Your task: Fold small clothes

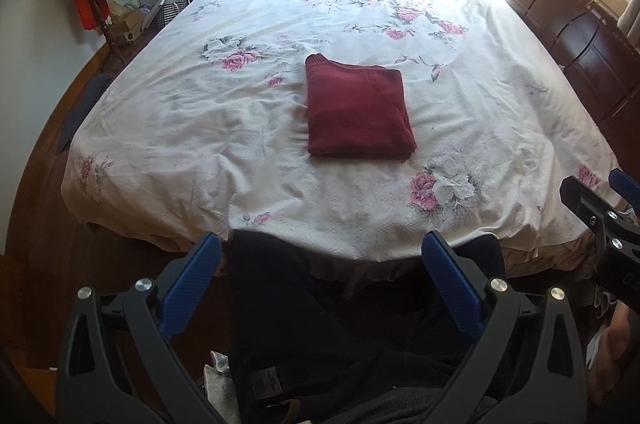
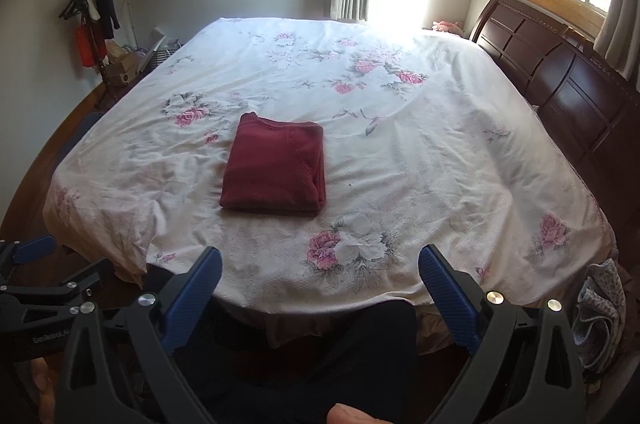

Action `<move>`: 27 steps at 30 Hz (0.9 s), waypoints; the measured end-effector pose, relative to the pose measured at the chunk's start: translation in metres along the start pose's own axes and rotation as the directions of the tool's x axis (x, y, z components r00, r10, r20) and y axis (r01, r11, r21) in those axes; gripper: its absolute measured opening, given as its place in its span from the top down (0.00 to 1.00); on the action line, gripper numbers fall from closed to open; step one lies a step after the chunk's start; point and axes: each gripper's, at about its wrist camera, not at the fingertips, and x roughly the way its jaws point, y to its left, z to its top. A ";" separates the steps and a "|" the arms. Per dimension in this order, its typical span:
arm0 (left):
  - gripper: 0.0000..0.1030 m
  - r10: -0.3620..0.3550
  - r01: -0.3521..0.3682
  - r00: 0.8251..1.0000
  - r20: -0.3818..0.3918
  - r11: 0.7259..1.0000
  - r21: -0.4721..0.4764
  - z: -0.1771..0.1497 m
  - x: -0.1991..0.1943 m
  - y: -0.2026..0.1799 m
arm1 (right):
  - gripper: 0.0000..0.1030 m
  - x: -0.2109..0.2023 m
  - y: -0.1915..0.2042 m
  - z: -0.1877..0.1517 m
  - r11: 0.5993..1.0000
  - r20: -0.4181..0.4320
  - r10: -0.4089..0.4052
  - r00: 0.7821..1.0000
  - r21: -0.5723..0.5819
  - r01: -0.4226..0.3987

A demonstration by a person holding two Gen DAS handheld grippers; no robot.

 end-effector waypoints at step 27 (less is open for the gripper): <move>0.03 0.009 -0.009 1.000 0.014 1.000 -0.010 0.003 -0.003 0.003 | 0.04 -0.002 0.005 0.000 1.000 0.028 -0.003 1.000 -0.015 0.004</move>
